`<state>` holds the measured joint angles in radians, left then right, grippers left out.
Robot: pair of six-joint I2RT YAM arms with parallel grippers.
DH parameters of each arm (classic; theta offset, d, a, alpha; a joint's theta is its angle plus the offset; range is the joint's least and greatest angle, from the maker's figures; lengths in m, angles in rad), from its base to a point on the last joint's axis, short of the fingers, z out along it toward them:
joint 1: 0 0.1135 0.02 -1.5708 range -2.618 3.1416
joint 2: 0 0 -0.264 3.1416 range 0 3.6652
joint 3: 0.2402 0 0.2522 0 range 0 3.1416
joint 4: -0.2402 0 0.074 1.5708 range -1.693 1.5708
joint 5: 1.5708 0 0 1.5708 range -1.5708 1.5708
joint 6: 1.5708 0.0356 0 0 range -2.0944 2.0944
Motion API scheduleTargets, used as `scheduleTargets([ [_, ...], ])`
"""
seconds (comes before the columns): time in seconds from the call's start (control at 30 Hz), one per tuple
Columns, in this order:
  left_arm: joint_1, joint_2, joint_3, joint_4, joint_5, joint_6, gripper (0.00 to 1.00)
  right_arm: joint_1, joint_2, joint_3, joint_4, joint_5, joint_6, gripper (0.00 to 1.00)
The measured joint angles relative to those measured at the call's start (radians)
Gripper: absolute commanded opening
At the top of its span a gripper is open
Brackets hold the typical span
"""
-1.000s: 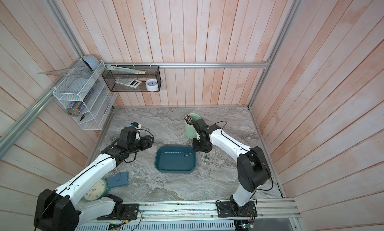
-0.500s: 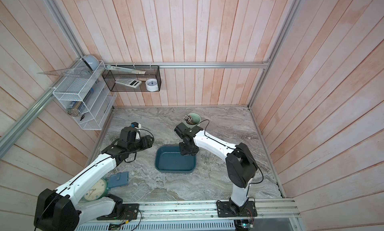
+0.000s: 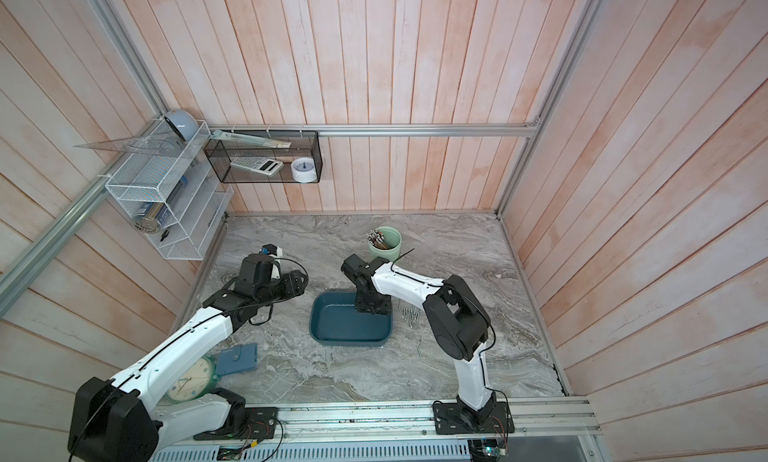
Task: Take out the screws from the storage box
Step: Pick up the screw from the storage box.
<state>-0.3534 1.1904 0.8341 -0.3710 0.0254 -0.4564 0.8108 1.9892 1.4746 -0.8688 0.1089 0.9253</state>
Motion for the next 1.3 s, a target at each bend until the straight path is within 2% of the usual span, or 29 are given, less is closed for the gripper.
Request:
scheduleTargets([
  [0.2,0.0,0.0,0.0,0.0,0.001,0.0,0.77,0.0,0.01,0.01,0.0,0.025,0.076,0.49],
  [0.6,0.0,0.0,0.0,0.0,0.001,0.0,0.77,0.0,0.062,0.023,0.009,0.024,0.143,0.46],
  [1.07,0.0,0.0,0.0,0.0,0.001,0.0,0.77,0.0,0.075,0.022,0.024,0.008,0.167,0.29],
  [1.17,0.0,0.0,0.0,0.0,0.001,0.0,0.77,0.0,0.075,0.022,0.029,0.005,0.165,0.19],
  [1.3,0.0,0.0,0.0,0.0,0.001,0.0,0.77,0.0,0.076,0.022,0.026,0.004,0.164,0.13],
])
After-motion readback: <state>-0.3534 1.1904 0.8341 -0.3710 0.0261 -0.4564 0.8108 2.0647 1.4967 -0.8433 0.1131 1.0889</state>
